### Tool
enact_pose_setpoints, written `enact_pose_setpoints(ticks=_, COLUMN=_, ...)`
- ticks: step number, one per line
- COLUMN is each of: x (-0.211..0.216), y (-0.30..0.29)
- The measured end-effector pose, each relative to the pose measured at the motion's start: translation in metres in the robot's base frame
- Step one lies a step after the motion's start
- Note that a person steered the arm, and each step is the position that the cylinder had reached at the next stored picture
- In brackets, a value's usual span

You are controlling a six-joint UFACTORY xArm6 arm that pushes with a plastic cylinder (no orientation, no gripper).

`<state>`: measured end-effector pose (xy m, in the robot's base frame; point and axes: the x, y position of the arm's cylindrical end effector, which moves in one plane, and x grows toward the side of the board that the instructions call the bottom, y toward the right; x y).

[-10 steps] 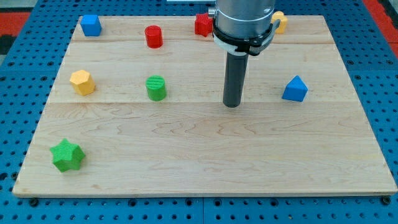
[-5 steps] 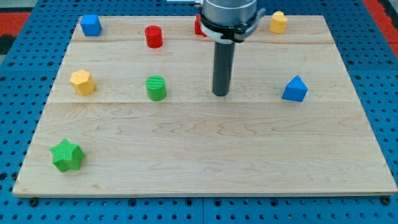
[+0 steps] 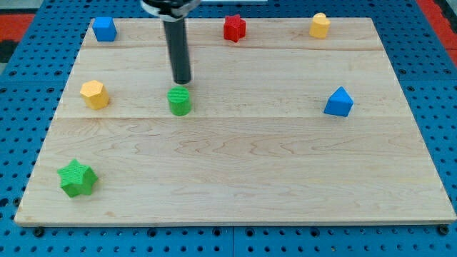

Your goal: Move green circle at bottom center

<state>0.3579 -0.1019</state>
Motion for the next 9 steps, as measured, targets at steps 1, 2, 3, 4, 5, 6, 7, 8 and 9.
enact_pose_setpoints(ticks=1, x=-0.013, y=-0.008)
enact_pose_setpoints(ticks=2, x=-0.011, y=0.076)
enact_pose_setpoints(ticks=3, x=-0.029, y=0.152)
enact_pose_setpoints(ticks=4, x=-0.081, y=0.173)
enact_pose_setpoints(ticks=5, x=-0.108, y=0.166)
enact_pose_setpoints(ticks=6, x=-0.132, y=0.174)
enact_pose_setpoints(ticks=7, x=-0.154, y=0.139)
enact_pose_setpoints(ticks=8, x=-0.158, y=0.123)
enact_pose_setpoints(ticks=9, x=-0.159, y=0.123)
